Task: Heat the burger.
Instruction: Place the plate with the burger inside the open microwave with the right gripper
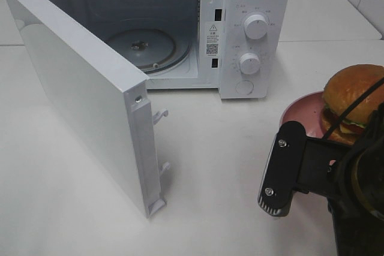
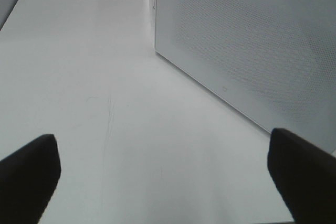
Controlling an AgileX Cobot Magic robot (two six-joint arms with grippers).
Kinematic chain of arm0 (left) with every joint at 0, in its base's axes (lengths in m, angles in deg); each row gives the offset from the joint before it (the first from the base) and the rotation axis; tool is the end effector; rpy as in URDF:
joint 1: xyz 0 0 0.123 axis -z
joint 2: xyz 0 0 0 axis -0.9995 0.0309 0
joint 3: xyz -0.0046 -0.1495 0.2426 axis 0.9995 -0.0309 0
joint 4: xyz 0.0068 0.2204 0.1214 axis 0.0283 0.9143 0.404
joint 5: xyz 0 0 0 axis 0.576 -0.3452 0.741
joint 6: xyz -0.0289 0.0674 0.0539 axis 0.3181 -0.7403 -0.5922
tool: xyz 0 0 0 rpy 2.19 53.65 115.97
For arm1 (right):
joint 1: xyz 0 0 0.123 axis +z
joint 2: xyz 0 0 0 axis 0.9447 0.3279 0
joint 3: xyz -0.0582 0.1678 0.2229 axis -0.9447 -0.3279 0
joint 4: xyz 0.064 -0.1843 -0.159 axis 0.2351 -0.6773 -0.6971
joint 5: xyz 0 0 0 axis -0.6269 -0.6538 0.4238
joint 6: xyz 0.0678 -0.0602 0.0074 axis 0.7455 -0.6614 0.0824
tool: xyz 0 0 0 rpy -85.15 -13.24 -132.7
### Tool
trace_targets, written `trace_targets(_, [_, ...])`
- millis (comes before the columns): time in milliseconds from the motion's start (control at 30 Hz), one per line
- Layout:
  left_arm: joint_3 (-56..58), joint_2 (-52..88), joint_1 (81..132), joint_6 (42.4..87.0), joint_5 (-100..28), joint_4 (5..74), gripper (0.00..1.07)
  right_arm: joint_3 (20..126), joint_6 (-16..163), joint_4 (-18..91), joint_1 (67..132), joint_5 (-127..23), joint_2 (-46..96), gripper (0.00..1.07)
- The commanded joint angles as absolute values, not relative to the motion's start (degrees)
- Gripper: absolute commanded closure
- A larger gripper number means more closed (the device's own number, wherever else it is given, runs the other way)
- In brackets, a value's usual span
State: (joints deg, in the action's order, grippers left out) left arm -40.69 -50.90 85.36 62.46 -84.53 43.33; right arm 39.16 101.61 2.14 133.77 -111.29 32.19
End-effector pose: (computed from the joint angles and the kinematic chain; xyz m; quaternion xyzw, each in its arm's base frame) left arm -0.0051 -0.0150 0.2803 0.0261 0.8421 -0.0525 0.5362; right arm 0.1215 0.1450 0.1916 -0.4836 0.8420 -0.1904 0.1447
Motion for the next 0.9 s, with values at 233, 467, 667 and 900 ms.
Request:
trace_targets(233, [-40.8,-51.88,85.42,62.74,-84.36,43.1,0.07,38.93,95.08,-3.42,134.11,-108.94,31.56,1.06])
trace_targets(467, [-40.8,-51.88,85.42,62.74,-84.36,43.1,0.07,38.93,89.29,-4.05,134.11,-105.56,31.56,1.06])
trace_targets(667, [-40.8,-51.88,85.42,62.74,-84.36,43.1,0.07,38.93,84.48,-4.05,134.11,-102.58,31.56,1.06])
trace_targets(900, [-40.8,-51.88,85.42,62.74,-84.36,43.1,0.07,38.93,80.01,-4.05,134.11,-99.89,31.56,1.07])
